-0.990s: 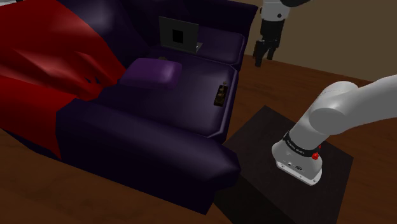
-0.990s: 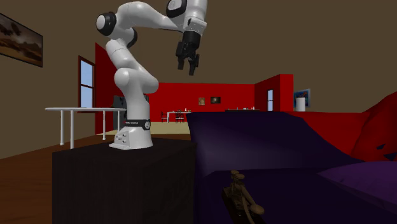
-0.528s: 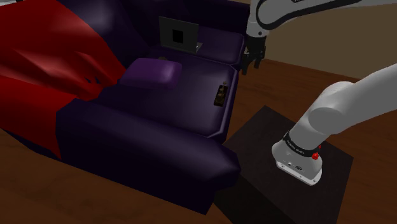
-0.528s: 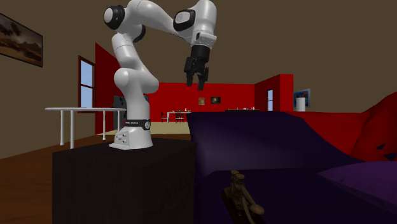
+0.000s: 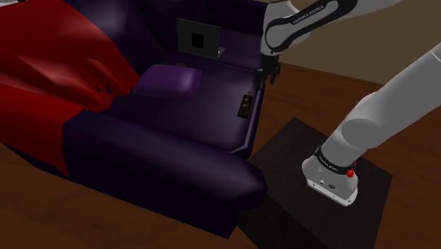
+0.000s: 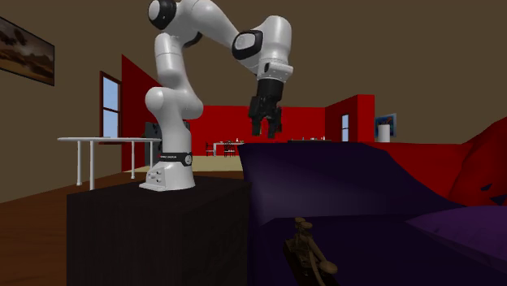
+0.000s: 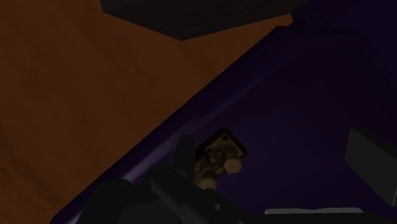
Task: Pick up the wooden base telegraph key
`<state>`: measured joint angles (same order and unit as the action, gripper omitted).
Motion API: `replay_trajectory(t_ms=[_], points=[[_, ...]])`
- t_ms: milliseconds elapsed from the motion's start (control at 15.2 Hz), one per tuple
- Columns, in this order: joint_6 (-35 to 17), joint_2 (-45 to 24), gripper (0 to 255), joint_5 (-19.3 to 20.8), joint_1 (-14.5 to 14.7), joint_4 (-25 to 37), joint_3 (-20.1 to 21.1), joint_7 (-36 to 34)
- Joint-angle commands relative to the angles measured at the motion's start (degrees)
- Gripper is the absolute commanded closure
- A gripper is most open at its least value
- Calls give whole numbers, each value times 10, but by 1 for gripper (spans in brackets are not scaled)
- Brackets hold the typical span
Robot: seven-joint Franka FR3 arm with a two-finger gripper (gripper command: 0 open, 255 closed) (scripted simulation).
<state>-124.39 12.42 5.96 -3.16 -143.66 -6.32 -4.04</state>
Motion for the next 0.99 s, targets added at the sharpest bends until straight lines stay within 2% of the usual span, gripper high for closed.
replay_trajectory(t_ms=[0, 462, 924], points=[[-37, -52, 0, -1, -4, 20, -6, 0], [-133, -214, 0, -18, -17, 97, -18, 1], [-190, -371, 0, -45, -38, 208, -19, 7]])
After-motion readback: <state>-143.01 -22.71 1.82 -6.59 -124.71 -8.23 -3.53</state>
